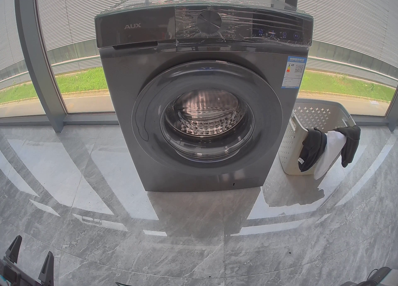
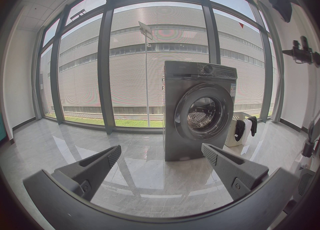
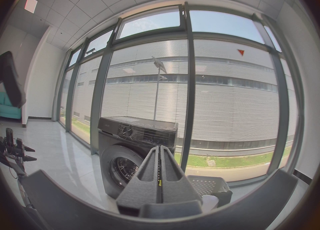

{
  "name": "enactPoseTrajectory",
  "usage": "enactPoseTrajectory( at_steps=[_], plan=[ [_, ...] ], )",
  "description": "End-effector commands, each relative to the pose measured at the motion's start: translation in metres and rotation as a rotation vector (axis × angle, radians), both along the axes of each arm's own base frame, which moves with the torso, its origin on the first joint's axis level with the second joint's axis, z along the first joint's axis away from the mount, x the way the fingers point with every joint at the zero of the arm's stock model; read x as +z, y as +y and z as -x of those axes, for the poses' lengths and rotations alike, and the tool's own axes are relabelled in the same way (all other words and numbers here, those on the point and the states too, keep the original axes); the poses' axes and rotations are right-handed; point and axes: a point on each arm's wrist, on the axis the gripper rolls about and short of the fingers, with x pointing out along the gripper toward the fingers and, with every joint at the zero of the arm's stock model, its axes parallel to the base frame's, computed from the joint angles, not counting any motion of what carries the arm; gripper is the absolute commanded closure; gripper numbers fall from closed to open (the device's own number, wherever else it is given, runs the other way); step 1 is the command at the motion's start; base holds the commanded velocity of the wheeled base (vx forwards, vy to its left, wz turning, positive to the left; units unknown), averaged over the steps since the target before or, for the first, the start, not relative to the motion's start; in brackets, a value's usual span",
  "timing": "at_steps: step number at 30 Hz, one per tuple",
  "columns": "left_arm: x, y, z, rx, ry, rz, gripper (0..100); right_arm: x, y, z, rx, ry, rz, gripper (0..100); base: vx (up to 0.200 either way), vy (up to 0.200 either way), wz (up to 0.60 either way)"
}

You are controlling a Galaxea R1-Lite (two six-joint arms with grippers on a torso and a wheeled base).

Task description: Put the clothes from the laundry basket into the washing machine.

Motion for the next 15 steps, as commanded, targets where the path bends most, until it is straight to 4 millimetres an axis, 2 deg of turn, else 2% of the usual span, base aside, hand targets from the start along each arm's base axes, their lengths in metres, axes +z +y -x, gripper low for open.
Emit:
enactPoseTrajectory(
  at_steps=[1, 2, 4, 7, 9, 15],
  plan=[
    [-0.005, 0.0, 0.0, 0.0, 0.003, 0.002, 0, 0.02, 0.05, -0.19, 0.212, 0.258, 0.104, 100, 0.0, 0.0, 0.0],
    [-0.005, 0.0, 0.0, 0.0, 0.003, 0.002, 0, 0.02, 0.05, -0.19, 0.212, 0.258, 0.104, 100, 0.0, 0.0, 0.0],
    [-0.005, 0.0, 0.0, 0.0, 0.001, 0.002, 0, 0.007, 0.053, -0.208, 0.208, 0.313, 0.11, 100, 0.0, 0.0, 0.0],
    [-0.005, 0.0, 0.0, 0.0, 0.001, 0.002, 0, -0.002, 0.054, -0.219, 0.205, 0.348, 0.113, 100, 0.0, 0.0, 0.0],
    [-0.005, 0.0, 0.0, 0.0, 0.003, 0.002, 0, -0.016, 0.059, -0.239, 0.211, 0.395, 0.121, 100, 0.0, 0.0, 0.0],
    [-0.005, 0.0, 0.0, 0.0, 0.001, 0.002, 0, -0.04, 0.068, -0.281, 0.209, 0.37, 0.118, 100, 0.0, 0.0, 0.0]
  ],
)
